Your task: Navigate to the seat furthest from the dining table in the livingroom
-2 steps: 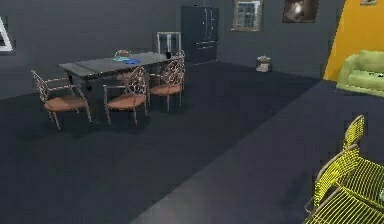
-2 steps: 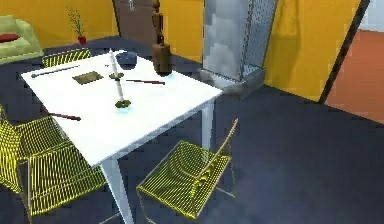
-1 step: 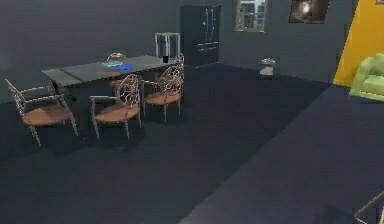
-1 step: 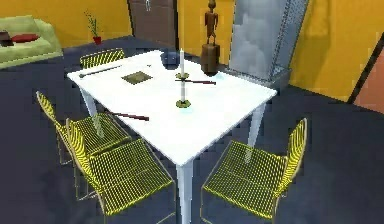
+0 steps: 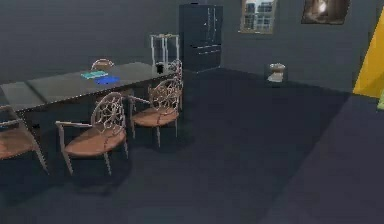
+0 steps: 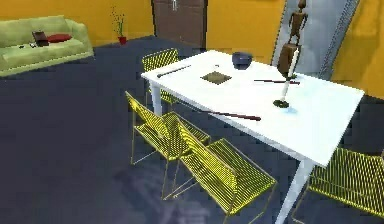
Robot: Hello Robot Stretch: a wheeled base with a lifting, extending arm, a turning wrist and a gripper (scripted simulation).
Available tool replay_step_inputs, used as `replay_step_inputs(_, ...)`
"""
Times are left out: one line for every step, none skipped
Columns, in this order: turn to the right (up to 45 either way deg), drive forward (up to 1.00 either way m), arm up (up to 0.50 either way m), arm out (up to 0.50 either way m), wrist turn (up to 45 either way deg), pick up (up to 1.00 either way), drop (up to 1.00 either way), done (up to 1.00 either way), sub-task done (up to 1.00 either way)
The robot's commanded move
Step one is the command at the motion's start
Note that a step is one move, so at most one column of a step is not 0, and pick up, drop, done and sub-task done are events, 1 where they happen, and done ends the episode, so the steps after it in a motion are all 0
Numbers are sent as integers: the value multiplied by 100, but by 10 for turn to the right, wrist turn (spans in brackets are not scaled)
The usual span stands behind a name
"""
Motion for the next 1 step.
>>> replay_step_inputs(420,0,0,0,0,0,0,0,0)
